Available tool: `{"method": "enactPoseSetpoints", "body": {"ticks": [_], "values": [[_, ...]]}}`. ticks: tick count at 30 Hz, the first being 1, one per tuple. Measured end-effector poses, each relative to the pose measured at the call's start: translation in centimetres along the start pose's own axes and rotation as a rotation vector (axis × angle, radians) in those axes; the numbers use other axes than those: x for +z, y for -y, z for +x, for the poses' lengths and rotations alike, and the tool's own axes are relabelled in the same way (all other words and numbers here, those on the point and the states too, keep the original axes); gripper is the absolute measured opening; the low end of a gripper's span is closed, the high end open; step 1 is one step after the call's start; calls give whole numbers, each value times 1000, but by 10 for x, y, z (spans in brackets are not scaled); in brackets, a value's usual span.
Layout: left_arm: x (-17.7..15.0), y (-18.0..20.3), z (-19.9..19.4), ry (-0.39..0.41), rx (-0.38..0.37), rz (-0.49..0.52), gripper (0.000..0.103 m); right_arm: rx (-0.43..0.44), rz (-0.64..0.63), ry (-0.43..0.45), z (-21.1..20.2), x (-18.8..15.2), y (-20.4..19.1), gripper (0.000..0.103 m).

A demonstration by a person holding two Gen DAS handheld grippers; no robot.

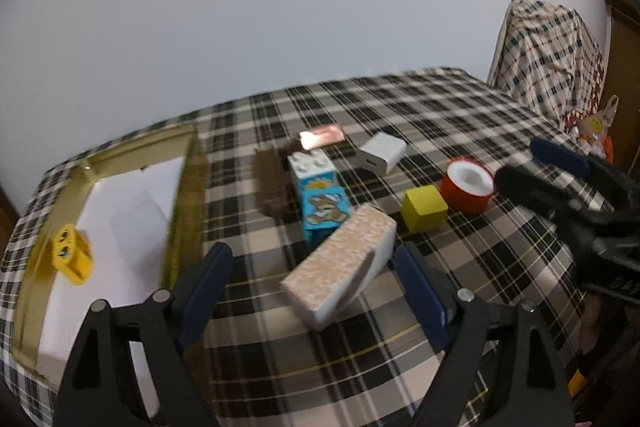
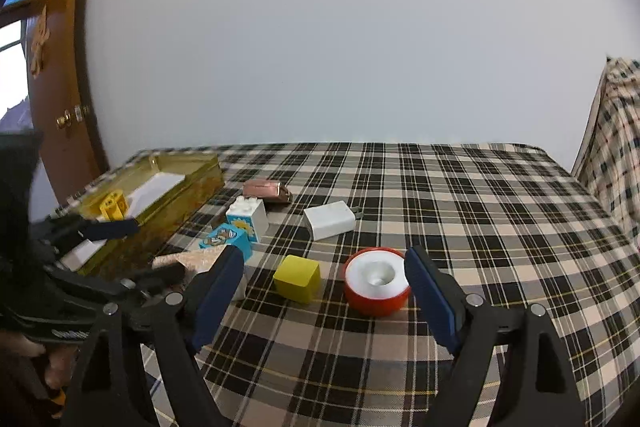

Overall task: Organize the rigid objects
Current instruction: 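Grasp the pink-patterned white box with the left tool while the right tool grasps the red tape roll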

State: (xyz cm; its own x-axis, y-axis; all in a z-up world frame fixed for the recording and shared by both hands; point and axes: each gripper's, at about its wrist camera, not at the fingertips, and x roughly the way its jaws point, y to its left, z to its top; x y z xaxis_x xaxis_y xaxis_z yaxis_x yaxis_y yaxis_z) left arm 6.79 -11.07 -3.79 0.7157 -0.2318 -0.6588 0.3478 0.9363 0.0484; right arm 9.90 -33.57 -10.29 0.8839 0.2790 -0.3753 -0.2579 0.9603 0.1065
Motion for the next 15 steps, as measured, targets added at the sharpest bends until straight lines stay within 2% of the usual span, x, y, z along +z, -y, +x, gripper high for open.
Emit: {"method": "enactPoseSetpoints", "body": {"ticks": [4,6,7,9,10,15], "values": [[-1,6,12,-41,-17,22,73,-37,21,-10,1,0,10,85],[-5,4,22,-76,-36,5,54,-36,47,-22,3,1,16,85],[-7,2,27,-94,-47,-4,50,-38,54,-32,5,0,18,85],[-7,-2,29,-107,-88,-35,28,-55,64,-65,12,0,23,85],[-7,-2,28,-103,-97,-41,24,-62,68,-74,14,0,24,85],[-8,-1,20,-71,-116,-29,23,-128,56,-120,29,4,31,85]]}}
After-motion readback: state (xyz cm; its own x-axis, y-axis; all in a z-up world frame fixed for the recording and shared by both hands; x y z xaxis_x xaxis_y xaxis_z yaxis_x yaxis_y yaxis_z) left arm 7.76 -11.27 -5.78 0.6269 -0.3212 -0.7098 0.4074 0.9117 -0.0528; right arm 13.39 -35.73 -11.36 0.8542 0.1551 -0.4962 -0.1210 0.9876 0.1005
